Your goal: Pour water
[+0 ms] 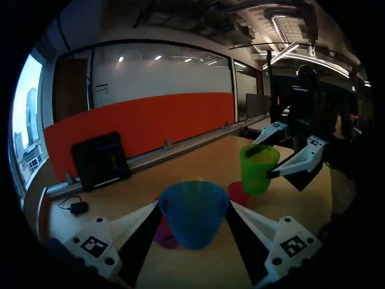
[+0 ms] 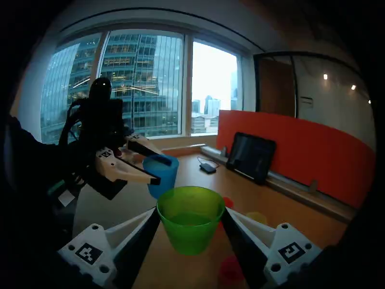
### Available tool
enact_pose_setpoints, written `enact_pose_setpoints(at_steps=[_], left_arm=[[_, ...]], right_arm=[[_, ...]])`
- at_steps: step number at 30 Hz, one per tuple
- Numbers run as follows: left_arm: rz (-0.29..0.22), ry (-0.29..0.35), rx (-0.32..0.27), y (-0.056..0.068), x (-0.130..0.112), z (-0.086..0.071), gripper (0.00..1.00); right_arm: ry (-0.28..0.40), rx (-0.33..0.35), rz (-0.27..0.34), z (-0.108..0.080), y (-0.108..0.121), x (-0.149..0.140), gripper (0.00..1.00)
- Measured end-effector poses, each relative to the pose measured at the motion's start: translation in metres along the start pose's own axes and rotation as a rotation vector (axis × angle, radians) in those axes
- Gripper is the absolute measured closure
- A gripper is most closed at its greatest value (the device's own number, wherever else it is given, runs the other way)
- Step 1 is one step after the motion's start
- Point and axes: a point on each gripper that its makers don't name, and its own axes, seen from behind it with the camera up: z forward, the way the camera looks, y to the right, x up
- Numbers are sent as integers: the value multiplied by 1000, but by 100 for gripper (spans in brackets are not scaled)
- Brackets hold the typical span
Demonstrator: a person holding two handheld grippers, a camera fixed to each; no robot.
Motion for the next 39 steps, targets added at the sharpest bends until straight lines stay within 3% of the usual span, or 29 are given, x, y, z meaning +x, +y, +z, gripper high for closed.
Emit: enact_pose_setpoints(at_steps=[18, 30, 39], left_arm=[[16, -179, -70, 19, -77, 15, 11], [10, -307, -103, 24, -128, 26, 11], [-5, -341, -114, 26, -149, 33, 11]], right_arm=[[-163, 52, 0, 22, -2, -59, 9], [-263, 56, 5, 34, 3, -108, 9], [-301, 63, 13, 39, 2, -130, 9]])
